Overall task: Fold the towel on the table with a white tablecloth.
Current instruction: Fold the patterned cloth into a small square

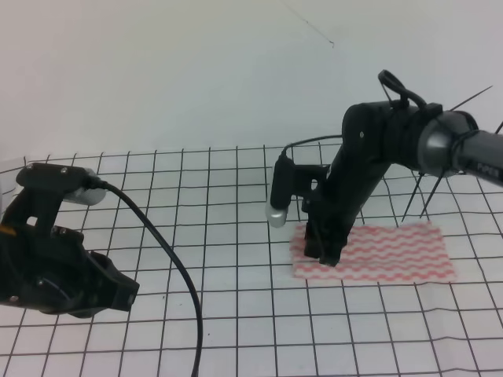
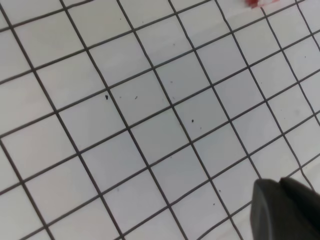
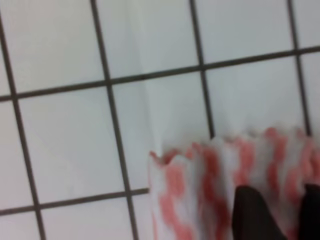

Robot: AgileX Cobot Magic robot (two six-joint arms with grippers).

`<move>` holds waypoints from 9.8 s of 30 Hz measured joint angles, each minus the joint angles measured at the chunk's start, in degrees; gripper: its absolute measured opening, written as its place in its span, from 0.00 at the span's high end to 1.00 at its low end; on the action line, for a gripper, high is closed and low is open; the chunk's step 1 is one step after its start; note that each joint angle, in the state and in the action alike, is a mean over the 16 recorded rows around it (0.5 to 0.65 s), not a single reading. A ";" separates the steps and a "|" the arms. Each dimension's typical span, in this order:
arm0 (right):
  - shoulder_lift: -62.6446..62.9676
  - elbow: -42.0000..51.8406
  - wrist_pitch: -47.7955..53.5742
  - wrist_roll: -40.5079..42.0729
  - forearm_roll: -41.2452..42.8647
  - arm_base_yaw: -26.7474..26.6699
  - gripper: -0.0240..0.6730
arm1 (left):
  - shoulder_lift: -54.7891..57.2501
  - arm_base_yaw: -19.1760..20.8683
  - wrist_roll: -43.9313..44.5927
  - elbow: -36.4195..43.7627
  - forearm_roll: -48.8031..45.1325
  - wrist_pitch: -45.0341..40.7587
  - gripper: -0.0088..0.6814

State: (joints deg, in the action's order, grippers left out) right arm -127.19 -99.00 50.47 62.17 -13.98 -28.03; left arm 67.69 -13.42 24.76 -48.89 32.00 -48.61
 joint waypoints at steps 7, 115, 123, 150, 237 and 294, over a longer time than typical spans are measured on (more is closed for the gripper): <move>-0.56 0.01 1.18 -0.55 0.44 0.00 0.76 | 0.00 0.00 0.00 0.00 0.00 -0.05 0.99; 6.07 0.12 3.32 -25.50 7.42 6.22 0.97 | 0.12 0.00 6.62 -0.29 7.87 -0.65 0.99; 17.86 3.87 4.87 -28.75 3.88 9.62 0.97 | 2.82 0.00 14.49 -3.77 16.64 -2.10 0.99; 37.53 47.16 -20.00 -36.30 -14.16 14.26 0.97 | 43.23 -10.13 17.80 -36.74 15.02 -0.19 0.99; 32.13 49.18 -13.07 -37.51 -23.25 31.39 0.84 | 37.22 -19.06 6.10 -48.79 -8.34 -14.49 0.99; 22.79 49.18 -19.49 -25.25 -45.12 31.44 0.47 | 34.22 -18.84 8.77 -41.60 -1.72 -14.81 0.99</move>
State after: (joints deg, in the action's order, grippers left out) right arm -104.40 -49.82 30.98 36.91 -59.10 3.41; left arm 101.91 -32.26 33.53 -90.49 30.28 -63.42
